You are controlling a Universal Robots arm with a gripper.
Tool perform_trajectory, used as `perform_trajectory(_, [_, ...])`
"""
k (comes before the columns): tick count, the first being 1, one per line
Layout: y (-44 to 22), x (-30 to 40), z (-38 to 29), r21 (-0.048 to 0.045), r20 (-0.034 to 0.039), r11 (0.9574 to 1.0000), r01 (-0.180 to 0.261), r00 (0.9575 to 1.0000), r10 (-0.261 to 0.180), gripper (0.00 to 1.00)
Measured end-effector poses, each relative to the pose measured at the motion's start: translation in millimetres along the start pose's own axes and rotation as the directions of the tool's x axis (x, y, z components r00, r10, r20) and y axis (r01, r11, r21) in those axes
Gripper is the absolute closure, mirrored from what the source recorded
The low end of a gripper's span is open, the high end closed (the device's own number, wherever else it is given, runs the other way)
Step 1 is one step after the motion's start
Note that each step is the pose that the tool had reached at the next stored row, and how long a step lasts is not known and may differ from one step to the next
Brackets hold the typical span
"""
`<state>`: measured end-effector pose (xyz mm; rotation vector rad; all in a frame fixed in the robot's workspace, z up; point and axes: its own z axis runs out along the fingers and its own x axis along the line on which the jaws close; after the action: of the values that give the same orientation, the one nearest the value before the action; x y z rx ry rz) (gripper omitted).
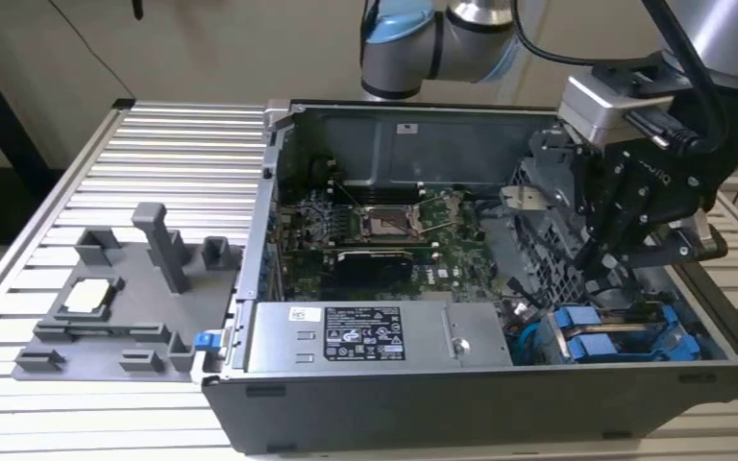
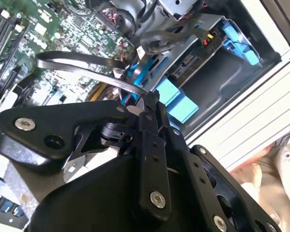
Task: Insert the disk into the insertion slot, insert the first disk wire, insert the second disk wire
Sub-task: 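Insert the second disk wire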
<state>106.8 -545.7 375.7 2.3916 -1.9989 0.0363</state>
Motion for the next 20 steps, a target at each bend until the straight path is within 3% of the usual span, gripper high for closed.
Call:
perform_trajectory(9, [-13.4,23.3,1.1,-0.0246,0.0045,0.9997,0.001,1.0,-0.001,0.84])
perform_trajectory(16, [-16.5,25.5,1.4,-0.0254,0.0058,0.9997,0.0,1.0,0.0,0.84])
perform_trajectory(20, [-16.5,25.6,2.0,-0.0209,0.0349,0.9997,-0.015,0.9993,0.016,0.84])
